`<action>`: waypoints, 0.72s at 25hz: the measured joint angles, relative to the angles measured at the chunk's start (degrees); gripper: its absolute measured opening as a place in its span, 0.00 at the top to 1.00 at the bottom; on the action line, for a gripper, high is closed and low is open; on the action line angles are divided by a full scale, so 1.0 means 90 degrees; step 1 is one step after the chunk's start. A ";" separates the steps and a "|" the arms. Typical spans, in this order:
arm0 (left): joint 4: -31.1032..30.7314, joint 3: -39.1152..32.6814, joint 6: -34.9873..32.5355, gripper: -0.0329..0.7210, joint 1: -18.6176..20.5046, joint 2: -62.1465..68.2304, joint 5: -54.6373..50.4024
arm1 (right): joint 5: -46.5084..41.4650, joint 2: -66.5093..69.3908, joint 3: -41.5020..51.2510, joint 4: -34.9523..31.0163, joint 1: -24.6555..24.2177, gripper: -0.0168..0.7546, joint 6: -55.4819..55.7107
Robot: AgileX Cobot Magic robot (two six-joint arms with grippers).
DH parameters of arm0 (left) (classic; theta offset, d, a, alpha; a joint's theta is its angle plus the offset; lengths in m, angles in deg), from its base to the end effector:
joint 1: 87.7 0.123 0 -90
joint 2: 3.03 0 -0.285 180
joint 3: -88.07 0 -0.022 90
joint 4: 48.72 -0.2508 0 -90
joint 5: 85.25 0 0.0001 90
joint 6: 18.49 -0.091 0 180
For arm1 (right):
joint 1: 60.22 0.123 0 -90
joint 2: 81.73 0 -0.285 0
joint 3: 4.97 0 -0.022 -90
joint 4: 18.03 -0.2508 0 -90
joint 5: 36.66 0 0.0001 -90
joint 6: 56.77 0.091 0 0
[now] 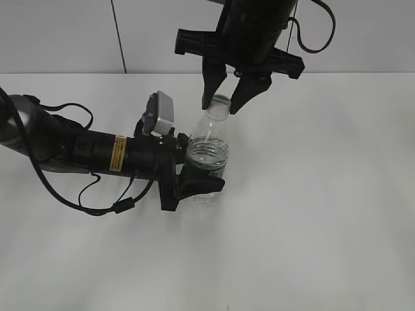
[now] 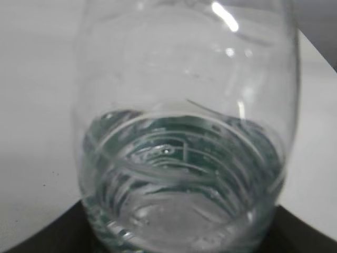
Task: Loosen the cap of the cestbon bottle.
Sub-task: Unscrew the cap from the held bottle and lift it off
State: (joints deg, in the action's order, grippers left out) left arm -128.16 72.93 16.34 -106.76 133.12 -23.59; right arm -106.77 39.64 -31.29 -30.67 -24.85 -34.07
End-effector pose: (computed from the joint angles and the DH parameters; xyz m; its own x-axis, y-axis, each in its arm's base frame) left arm 0.3325 -0.1981 0.0801 -0.1057 0.3311 -0.9377 0.9922 0.0984 -0.0771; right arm 0.3345 0.2604 0.2803 -0.9783 -0.1485 -0.1446 -0.1860 0.9367 0.2968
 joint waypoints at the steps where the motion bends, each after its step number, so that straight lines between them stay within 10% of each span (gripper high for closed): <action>1: 0.0000 0.0000 0.0000 0.41 0.0000 0.0000 0.0000 | 0.0000 0.0000 0.0000 0.0000 0.0000 0.59 0.0000; 18: 0.0014 0.0000 0.0000 0.41 0.0000 0.0000 -0.0007 | 0.0000 0.0000 0.0000 -0.0006 0.0000 0.59 -0.0426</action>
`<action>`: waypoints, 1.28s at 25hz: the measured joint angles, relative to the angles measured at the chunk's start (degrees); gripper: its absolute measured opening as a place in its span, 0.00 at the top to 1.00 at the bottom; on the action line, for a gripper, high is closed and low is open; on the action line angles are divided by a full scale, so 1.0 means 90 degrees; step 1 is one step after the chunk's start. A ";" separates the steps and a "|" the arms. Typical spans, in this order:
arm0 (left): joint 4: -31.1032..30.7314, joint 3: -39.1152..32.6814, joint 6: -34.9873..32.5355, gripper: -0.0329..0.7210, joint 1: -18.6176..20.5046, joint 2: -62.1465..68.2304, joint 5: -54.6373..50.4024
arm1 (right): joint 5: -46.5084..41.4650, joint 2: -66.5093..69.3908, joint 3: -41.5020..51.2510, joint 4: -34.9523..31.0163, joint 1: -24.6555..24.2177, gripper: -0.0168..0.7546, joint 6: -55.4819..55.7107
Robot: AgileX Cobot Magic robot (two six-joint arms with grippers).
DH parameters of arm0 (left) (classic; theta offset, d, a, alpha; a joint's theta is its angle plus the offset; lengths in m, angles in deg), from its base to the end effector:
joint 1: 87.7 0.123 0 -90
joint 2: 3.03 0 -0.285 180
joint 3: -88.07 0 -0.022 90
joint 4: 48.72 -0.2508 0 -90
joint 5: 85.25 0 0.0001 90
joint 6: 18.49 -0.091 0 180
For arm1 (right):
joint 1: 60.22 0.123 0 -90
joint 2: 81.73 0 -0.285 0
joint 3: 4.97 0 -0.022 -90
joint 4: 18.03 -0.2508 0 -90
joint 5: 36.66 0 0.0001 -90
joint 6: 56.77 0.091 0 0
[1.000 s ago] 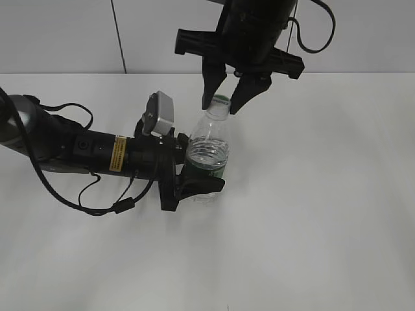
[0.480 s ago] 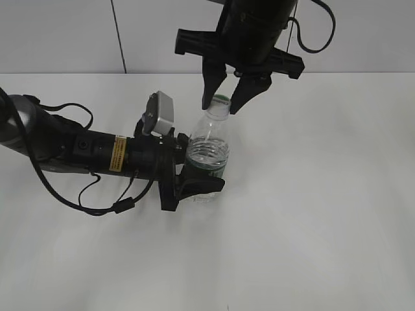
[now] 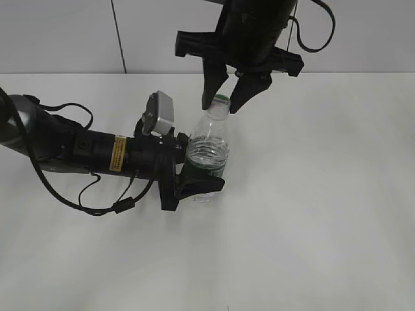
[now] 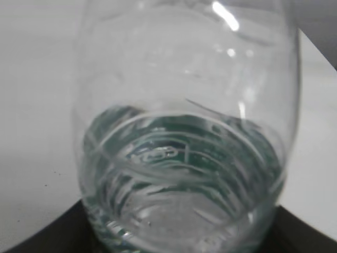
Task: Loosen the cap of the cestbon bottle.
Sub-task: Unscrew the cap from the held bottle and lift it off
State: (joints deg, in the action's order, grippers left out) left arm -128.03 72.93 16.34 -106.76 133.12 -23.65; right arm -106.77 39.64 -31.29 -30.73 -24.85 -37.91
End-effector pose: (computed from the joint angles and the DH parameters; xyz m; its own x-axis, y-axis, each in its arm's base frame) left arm 0.3327 -0.1981 0.0801 -0.1068 0.3307 -0.9377 0.9919 0.1008 -0.0774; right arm 0.3345 0.2605 0.2803 -0.9638 -0.2106 -0.1637 -0.2508 0.9244 0.2873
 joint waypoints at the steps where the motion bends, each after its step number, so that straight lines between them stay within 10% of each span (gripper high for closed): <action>1: 0.0000 0.0000 0.0000 0.41 0.0000 0.0000 0.0000 | 0.0000 0.0000 0.0000 -0.0007 0.0000 0.59 -0.0107; 32: -0.0100 0.0000 -0.0011 0.41 0.0000 0.0000 0.0013 | 0.0000 0.0000 0.0000 -0.0086 0.0000 0.60 -0.7065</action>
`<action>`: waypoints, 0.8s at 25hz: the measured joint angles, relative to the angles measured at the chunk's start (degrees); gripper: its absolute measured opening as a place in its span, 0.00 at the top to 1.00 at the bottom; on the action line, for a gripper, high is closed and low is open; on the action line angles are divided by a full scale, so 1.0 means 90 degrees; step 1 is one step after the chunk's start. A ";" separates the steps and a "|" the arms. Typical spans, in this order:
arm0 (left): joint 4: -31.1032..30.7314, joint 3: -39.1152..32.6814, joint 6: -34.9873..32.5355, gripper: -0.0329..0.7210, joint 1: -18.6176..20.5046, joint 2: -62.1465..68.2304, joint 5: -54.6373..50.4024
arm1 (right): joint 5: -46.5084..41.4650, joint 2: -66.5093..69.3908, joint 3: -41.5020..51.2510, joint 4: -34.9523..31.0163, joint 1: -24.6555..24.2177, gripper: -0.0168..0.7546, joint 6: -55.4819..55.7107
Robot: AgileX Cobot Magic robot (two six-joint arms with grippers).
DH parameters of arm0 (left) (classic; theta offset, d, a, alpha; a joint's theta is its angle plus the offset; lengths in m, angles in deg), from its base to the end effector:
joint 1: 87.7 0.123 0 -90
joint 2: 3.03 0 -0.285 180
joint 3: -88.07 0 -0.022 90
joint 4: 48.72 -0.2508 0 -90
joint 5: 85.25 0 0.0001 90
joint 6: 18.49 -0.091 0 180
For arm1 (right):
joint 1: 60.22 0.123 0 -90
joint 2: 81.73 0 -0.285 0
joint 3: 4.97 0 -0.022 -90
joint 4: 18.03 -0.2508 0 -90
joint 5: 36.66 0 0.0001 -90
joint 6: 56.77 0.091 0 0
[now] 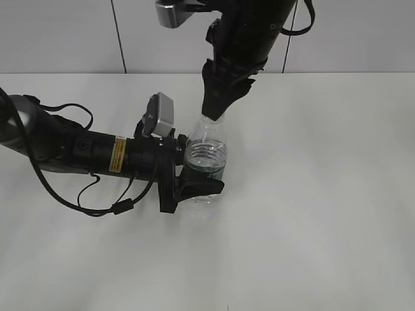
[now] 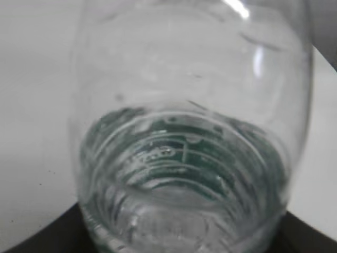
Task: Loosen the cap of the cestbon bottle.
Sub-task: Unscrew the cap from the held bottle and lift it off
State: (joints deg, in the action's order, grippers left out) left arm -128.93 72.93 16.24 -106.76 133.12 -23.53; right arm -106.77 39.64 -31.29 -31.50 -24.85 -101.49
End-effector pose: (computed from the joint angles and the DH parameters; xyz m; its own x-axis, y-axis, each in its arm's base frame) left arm 0.3315 -0.1980 0.0797 -0.0980 0.3373 -0.9363 0.9936 0.0860 -0.0730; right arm 0.3338 0.2614 0.2805 -0.2079 -0.9177 -0.3386 -0.9746 0.2240 -0.0088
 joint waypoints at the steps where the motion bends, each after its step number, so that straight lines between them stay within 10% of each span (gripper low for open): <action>1: -0.0002 0.0000 -0.0006 0.41 0.0000 0.0000 0.0000 | 0.0000 0.0000 0.0000 0.0000 0.0000 0.60 -0.0262; 20: -0.0034 0.0000 -0.0011 0.42 0.0000 0.0000 0.0019 | 0.0000 0.0000 -0.0006 -0.0044 0.0000 0.60 -0.1810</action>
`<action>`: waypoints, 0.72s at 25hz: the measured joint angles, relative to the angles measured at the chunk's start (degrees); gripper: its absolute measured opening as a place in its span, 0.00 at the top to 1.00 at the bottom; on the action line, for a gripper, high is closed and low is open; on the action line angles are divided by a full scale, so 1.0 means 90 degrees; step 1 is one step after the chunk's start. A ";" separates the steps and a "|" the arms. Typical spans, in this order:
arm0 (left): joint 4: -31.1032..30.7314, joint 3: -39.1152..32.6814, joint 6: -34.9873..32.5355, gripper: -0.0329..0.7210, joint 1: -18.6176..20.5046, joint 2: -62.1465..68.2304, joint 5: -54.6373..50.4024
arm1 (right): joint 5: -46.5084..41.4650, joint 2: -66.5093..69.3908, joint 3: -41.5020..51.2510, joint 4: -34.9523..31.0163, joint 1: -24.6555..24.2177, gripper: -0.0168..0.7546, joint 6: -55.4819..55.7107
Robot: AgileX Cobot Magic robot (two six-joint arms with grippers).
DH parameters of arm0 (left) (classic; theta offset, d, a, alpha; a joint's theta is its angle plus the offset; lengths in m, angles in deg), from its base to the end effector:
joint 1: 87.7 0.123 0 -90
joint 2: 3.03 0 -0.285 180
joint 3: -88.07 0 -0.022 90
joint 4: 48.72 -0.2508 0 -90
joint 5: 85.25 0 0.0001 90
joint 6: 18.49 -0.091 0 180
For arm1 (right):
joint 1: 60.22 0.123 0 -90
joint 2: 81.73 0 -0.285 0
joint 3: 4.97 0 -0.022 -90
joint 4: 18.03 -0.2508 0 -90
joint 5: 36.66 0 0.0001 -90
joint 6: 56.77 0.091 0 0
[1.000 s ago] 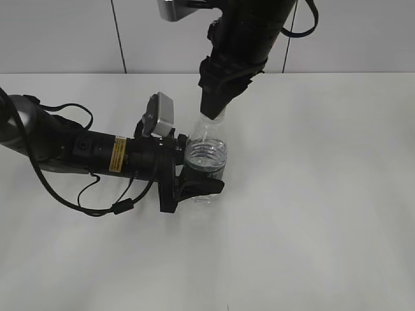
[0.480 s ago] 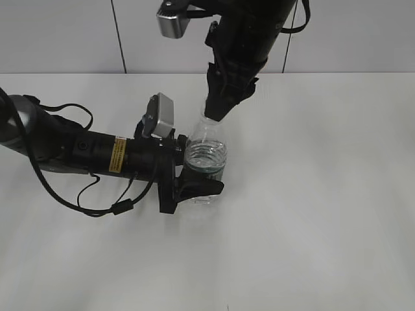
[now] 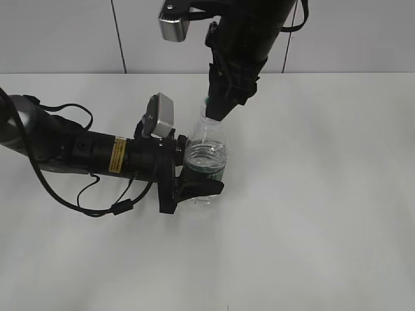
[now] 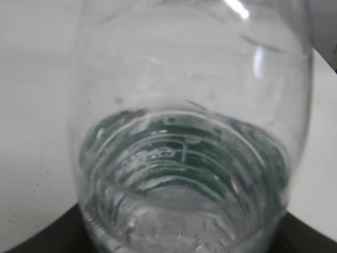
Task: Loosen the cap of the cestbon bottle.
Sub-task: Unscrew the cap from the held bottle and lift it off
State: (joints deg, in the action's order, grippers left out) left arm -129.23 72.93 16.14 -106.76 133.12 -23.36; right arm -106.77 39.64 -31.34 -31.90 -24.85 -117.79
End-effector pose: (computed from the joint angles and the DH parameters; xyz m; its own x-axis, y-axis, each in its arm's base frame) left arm 0.3310 -0.1981 0.0797 -0.0938 0.3379 -0.9365 0.9943 0.0794 -0.0710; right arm 0.3336 0.2620 0.2809 0.0724 -0.9417 -0.3286 -0.9941 -0.0413 -0.1004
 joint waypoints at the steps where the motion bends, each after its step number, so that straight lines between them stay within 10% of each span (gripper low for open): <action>1: 0.0000 0.0000 0.0000 0.42 0.0000 0.0000 0.0000 | 0.0000 0.0000 0.0000 0.0000 0.0000 0.60 0.0000; 18: 0.0069 0.0000 0.0041 0.42 0.0000 0.0000 0.0324 | 0.0000 0.0000 0.0006 -0.0028 0.0000 0.50 -0.0035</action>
State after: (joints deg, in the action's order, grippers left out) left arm -128.61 72.93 16.51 -106.76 133.12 -20.45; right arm -106.77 39.64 -31.29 -32.16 -24.85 -118.10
